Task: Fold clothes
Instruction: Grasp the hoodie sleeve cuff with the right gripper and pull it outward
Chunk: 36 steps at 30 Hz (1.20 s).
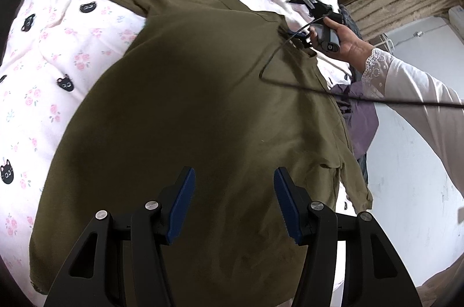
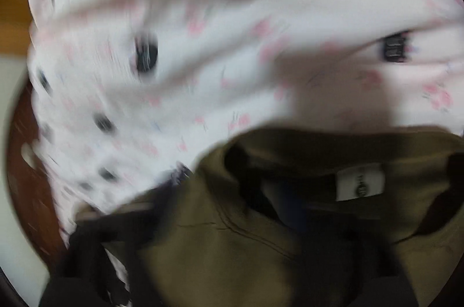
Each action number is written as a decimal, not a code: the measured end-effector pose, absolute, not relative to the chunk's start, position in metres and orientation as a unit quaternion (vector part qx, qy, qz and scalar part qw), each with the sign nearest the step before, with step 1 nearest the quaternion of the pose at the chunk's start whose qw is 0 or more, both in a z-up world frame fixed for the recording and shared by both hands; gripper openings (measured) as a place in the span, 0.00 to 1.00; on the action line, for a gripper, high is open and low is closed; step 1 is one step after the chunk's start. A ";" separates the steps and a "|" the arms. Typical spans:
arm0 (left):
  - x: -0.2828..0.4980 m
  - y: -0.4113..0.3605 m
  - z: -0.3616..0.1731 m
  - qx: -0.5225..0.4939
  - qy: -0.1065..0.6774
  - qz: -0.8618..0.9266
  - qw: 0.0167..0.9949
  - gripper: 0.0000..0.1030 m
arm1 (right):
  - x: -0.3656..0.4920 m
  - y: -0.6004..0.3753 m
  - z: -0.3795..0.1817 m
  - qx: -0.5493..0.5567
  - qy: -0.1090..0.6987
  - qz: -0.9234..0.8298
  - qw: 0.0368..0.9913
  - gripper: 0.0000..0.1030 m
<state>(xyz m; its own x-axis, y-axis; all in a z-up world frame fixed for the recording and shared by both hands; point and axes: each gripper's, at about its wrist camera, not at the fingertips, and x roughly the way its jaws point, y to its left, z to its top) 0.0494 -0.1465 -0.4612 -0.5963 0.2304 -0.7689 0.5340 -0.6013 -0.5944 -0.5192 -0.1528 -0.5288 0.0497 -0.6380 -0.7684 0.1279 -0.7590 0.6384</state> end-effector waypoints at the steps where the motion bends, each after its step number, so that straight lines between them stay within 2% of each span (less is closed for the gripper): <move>1: 0.048 -0.145 -0.460 0.440 0.434 -0.781 0.095 0.50 | -0.523 -0.131 -0.519 0.652 -0.221 -0.666 0.286 1.00; 3: 0.044 -0.142 -0.454 0.440 0.432 -0.782 0.090 0.50 | -0.530 -0.085 -0.498 0.626 -0.275 -0.675 0.278 1.00; 6: 0.036 -0.135 -0.443 0.439 0.426 -0.787 0.080 0.50 | -0.514 -0.015 -0.462 0.584 -0.295 -0.700 0.284 1.00; 9: 0.023 -0.123 -0.430 0.441 0.413 -0.795 0.062 0.50 | -0.468 0.076 -0.433 0.546 -0.320 -0.717 0.292 1.00; 12: 0.009 -0.106 -0.418 0.449 0.402 -0.797 0.040 0.50 | -0.401 0.175 -0.425 0.531 -0.339 -0.733 0.258 1.00; 16: -0.013 -0.075 -0.403 0.462 0.382 -0.801 0.007 0.50 | -0.297 0.303 -0.449 0.529 -0.369 -0.749 0.154 1.00; 23: -0.045 -0.014 -0.387 0.489 0.344 -0.801 -0.036 0.50 | -0.187 0.484 -0.508 0.477 -0.507 -0.717 -0.016 1.00; 28: -0.066 0.029 -0.381 0.506 0.323 -0.798 -0.057 0.50 | -0.167 0.582 -0.528 0.389 -0.599 -0.697 -0.063 1.00; 36: -0.091 0.090 -0.370 0.506 0.306 -0.802 -0.085 0.50 | -0.192 0.659 -0.550 0.376 -0.604 -0.700 -0.065 1.00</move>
